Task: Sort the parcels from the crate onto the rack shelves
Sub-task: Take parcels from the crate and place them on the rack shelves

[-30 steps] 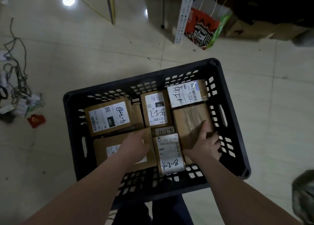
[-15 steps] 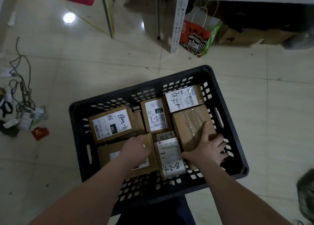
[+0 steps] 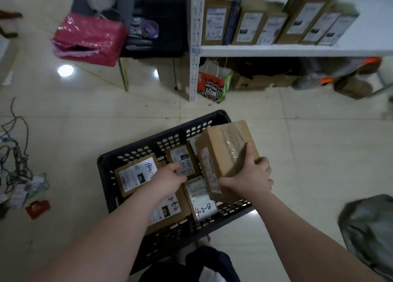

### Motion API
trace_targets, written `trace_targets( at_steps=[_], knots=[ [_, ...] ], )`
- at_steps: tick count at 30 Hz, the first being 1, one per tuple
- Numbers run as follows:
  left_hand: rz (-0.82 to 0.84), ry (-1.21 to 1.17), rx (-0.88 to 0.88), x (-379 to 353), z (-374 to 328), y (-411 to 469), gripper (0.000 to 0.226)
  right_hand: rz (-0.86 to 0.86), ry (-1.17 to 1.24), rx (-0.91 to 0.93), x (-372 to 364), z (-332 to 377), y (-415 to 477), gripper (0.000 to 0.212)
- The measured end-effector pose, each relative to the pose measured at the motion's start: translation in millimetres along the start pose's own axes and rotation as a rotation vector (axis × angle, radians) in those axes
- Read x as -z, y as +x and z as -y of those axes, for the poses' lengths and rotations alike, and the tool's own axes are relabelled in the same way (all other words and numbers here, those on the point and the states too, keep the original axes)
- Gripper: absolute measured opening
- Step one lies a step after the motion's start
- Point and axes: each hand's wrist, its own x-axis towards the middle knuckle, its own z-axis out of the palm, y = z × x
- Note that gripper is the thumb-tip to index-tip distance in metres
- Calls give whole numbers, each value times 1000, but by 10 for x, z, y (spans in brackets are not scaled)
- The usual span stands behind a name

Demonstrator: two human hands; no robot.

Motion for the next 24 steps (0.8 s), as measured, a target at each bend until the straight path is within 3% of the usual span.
trace_targets(
  at_steps=[4, 8, 9, 11, 16, 21, 24],
  knots=[
    [-17, -209, -22, 260, -157, -257, 63, 53, 453, -4, 310, 119, -246, 132],
    [15, -462, -60, 591, -363, -633, 56, 232, 1001, 38, 605, 282, -575, 85],
    [40, -513, -92, 684, -408, -734, 50, 275, 1075, 68, 678, 326, -660, 82],
    [68, -559, -164, 880, -478, -939, 45, 328, 1140, 141, 812, 395, -809, 94],
    [66, -708, -326, 1291, -651, -1445, 35, 385, 1275, 295, 1066, 556, -1087, 98],
    [196, -724, -368, 1482, -766, -1873, 56, 421, 1294, 454, 1212, 634, -1294, 114],
    [223, -693, -402, 1520, -795, -1996, 56, 402, 1287, 494, 1289, 634, -1442, 115]
  ],
)
